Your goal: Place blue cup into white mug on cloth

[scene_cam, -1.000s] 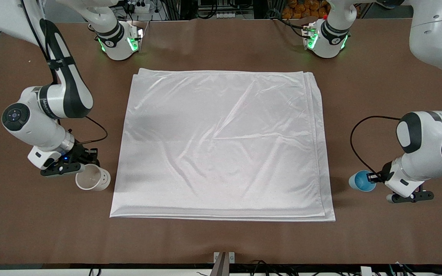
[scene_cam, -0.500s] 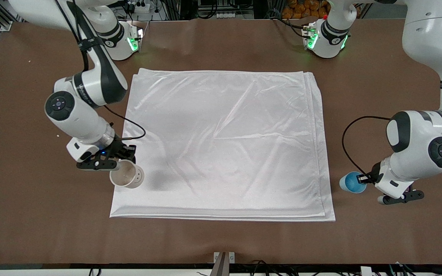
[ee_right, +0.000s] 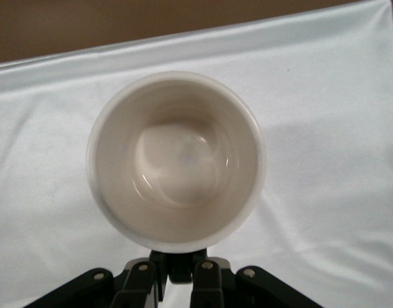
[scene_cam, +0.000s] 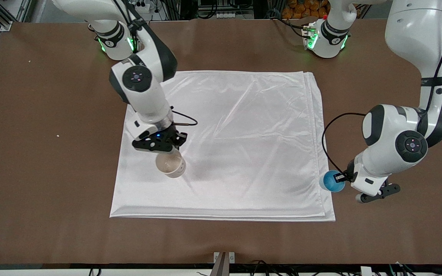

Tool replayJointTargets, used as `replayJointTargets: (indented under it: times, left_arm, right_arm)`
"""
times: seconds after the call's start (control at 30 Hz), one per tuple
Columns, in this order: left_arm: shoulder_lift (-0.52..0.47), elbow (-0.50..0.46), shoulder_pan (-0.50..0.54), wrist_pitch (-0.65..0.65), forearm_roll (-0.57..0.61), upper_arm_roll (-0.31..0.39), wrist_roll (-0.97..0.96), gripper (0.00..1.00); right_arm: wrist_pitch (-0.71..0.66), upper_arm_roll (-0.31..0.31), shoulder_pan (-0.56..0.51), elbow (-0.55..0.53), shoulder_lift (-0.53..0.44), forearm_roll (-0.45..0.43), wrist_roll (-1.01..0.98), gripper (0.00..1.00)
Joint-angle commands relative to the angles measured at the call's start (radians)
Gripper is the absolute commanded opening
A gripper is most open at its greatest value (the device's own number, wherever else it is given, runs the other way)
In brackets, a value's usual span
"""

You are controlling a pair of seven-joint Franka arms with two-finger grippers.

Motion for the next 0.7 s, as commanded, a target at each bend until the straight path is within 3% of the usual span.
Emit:
replayJointTargets:
  times: [0.0,0.27,0.67]
  left_arm:
    - [-0.024,-0.005,-0.047,-0.021,-0.012,0.009,-0.099,0.00]
    - [-0.024,-0.005,-0.104,-0.021,-0.011,0.009,-0.200,0.00]
    - [-0.021,-0.005,-0.210,-0.032,-0.011,0.009,-0.304,0.00]
  right_arm:
    - [-0.018,-0.002,0.076,0.125,0.122,-0.072,0.097,0.00]
    - [-0.026,-0.004,0.162,0.237,0.235,-0.121,0.105,0.00]
    - [-0.009,0.012,0.217,0.286,0.341,-0.260,0.105,0.00]
